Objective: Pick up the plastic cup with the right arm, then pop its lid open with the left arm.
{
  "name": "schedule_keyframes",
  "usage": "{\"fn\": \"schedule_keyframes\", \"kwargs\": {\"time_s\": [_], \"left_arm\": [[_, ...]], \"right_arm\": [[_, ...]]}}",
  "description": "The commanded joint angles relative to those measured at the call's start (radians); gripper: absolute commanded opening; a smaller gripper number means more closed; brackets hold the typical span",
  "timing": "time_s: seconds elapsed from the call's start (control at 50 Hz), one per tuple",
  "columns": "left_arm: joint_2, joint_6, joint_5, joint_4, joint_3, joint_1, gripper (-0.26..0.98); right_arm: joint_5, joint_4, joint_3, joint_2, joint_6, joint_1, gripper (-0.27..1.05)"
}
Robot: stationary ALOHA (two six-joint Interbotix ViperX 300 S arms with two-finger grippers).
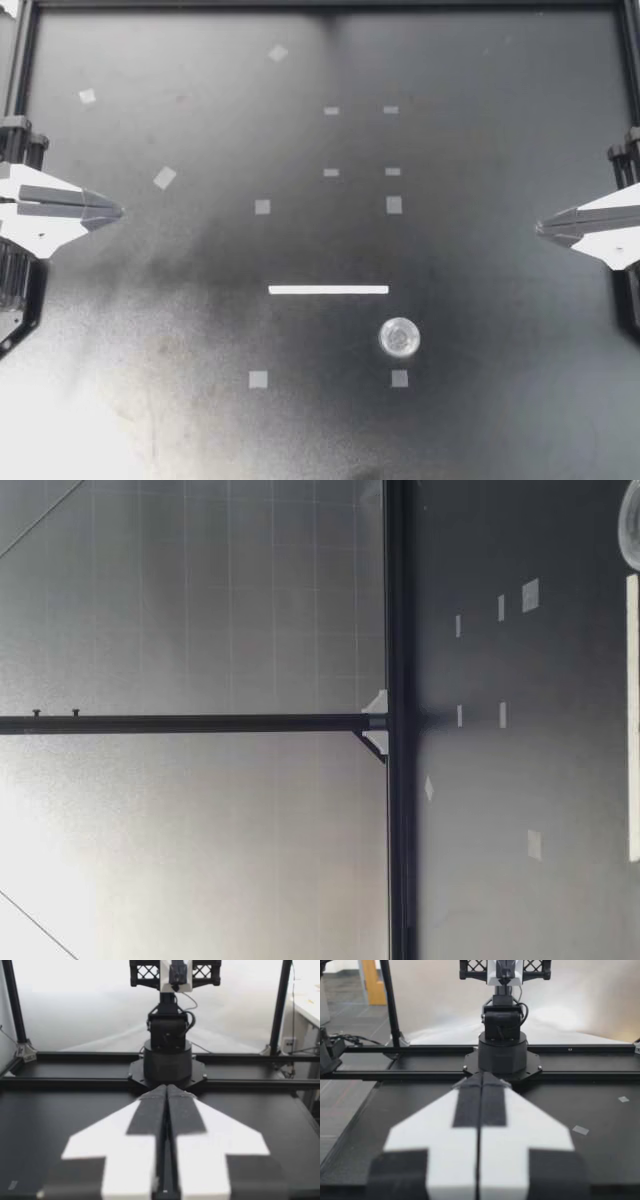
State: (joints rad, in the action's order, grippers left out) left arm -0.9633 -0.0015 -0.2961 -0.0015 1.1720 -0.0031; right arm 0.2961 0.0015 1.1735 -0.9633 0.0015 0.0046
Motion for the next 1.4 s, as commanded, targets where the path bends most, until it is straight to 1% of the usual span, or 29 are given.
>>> {"fn": "schedule_keyframes", "kwargs": {"time_s": [0.0, 0.04, 0.08, 0.12, 0.16, 0.22, 0.3, 0.36, 0.44, 0.54, 0.62, 0.68, 0.72, 0.8, 0.88, 0.96, 1.0, 1.12, 1.38], "left_arm": [[0.005, 0.002, -0.012, -0.003, 0.052, -0.015, -0.01], [0.003, -0.008, -0.015, -0.005, 0.069, -0.015, -0.05], [0.003, -0.017, -0.023, -0.021, 0.081, -0.015, -0.07], [0.003, -0.023, -0.031, -0.049, 0.089, -0.015, -0.07], [0.003, -0.025, -0.031, -0.063, 0.089, -0.015, -0.07], [0.015, -0.029, -0.029, -0.069, 0.075, -0.015, -0.07], [0.058, -0.029, -0.017, -0.069, 0.029, -0.017, -0.07], [0.126, -0.021, 0.006, -0.067, -0.017, -0.015, -0.07], [0.252, -0.018, 0.028, -0.069, -0.084, -0.017, -0.07], [0.449, -0.009, 0.018, -0.067, -0.173, -0.02, -0.07], [0.565, -0.008, -0.003, -0.063, -0.225, -0.023, -0.07], [0.637, -0.008, -0.028, -0.057, -0.256, -0.035, -0.07], [0.706, -0.008, -0.054, -0.049, -0.291, -0.054, -0.07], [0.799, -0.009, -0.083, -0.037, -0.339, -0.08, -0.07], [0.877, -0.008, -0.1, -0.035, -0.38, -0.095, -0.07], [0.956, -0.008, -0.107, -0.035, -0.423, -0.107, -0.07], [0.992, -0.011, -0.112, -0.035, -0.445, -0.11, -0.07], [1.069, -0.023, -0.133, -0.037, -0.491, -0.112, -0.07], [1.166, -0.064, -0.138, -0.04, -0.563, -0.114, -0.07]], "right_arm": [[0.005, 0.0, 0.009, 0.0, 0.0, 0.002, 0.02], [0.011, 0.0, 0.026, -0.006, -0.002, 0.0, -0.05], [0.015, 0.0, 0.04, -0.011, -0.002, 0.0, -0.08], [0.025, 0.0, 0.055, -0.018, 0.0, 0.002, -0.1], [0.034, 0.0, 0.069, -0.021, -0.002, 0.0, -0.1], [0.046, 0.0, 0.078, -0.018, 0.0, 0.002, -0.09], [0.049, -0.002, 0.084, 0.012, 0.002, 0.003, -0.09], [0.048, 0.0, 0.091, 0.052, 0.008, 0.018, -0.09], [0.051, -0.002, 0.1, 0.12, 0.04, 0.055, -0.09], [0.066, 0.0, 0.115, 0.209, 0.118, 0.106, -0.07], [0.101, -0.002, 0.13, 0.264, 0.181, 0.137, 0.0], [0.14, -0.002, 0.149, 0.304, 0.229, 0.158, 0.08], [0.166, 0.0, 0.163, 0.325, 0.259, 0.17, 0.16], [0.21, -0.002, 0.184, 0.365, 0.301, 0.178, 0.31], [0.249, 0.0, 0.195, 0.402, 0.316, 0.179, 0.46], [0.268, 0.008, 0.19, 0.449, 0.319, 0.179, 0.57], [0.273, 0.017, 0.184, 0.48, 0.321, 0.178, 0.6], [0.284, 0.054, 0.167, 0.584, 0.321, 0.179, 0.61], [0.38, 0.117, 0.13, 0.804, 0.348, 0.181, 0.62]]}}
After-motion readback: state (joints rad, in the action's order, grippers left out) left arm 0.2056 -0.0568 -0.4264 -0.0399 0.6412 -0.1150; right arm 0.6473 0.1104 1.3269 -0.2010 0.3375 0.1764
